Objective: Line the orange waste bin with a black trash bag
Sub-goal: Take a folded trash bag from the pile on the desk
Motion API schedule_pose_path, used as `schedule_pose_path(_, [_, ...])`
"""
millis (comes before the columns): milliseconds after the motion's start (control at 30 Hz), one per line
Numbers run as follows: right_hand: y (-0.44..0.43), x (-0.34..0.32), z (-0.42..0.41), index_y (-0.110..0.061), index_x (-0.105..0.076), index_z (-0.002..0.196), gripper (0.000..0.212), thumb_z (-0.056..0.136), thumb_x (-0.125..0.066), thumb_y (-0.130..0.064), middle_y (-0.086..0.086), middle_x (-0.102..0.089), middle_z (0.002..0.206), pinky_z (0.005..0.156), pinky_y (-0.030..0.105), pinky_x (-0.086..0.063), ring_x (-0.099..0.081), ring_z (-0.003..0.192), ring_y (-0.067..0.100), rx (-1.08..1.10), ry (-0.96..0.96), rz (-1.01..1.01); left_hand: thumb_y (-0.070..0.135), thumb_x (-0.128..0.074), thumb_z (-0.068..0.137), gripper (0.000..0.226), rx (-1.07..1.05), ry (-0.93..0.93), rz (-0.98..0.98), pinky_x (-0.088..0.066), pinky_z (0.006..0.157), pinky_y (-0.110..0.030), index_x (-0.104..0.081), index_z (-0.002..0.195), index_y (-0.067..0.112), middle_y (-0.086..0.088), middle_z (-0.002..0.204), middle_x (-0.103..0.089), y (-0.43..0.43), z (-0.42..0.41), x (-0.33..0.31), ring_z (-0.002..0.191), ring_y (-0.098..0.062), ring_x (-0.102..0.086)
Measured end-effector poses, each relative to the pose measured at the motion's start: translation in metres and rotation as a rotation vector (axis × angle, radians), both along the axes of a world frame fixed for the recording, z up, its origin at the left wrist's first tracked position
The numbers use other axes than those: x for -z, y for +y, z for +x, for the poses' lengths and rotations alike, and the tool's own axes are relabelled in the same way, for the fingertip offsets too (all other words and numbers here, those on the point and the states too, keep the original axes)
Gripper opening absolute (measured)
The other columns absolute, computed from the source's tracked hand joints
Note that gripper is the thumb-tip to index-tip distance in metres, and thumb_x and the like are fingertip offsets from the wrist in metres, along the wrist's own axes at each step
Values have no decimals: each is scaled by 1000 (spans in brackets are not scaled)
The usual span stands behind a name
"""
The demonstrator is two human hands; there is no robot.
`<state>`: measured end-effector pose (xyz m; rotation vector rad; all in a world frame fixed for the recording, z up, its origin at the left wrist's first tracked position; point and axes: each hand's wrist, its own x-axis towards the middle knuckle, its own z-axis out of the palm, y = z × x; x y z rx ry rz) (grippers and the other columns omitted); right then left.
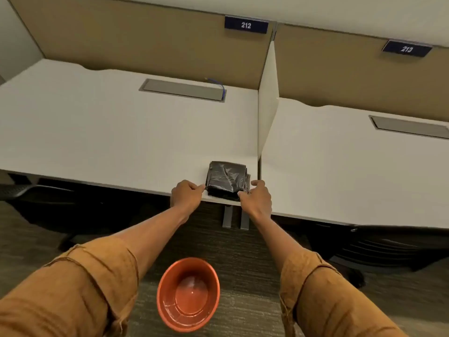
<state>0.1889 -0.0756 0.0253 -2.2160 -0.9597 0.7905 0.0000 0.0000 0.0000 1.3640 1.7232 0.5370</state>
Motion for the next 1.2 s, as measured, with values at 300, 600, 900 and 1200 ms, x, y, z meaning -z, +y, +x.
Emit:
schedule_pose_path(300, [34,46,7,-20,-58,135,57,94,-73,-57,7,-72,128,89,42,-53,-69,112,29,122,11,-55,45,-78,99,45,-11,33,-34,-61,87,-44,-62,68,16,-11,74,-68,22,38,26,74,-26,-65])
schedule_pose_path(600, [57,68,12,-22,-76,110,18,97,-77,-35,-1,-76,101,75,32,-50,-69,91,20,225,144,-4,26,-79,100,30,-63,108,-4,-50,72,-30,-69,72,24,7,83,-71,35,46,33,74,-8,-60])
schedule_pose_path(900, [31,30,-7,-14,-76,90,7,94,-81,-16,4,-80,93,81,36,-69,-80,88,20,319,481,278,16,-77,101,14,-154,-384,-131,-71,77,-36,-78,94,5,-19,111,-83,19,15,-14,90,-30,-85])
schedule_pose_path(1200, [-35,-38,-60,-17,-68,63,27,86,-76,-5,5,-75,81,78,41,-63,-74,87,21,178,830,434,73,-68,95,88,-281,-979,-733,-72,78,-47,-66,134,-6,-34,123,-80,-49,-69,-42,111,-46,-83])
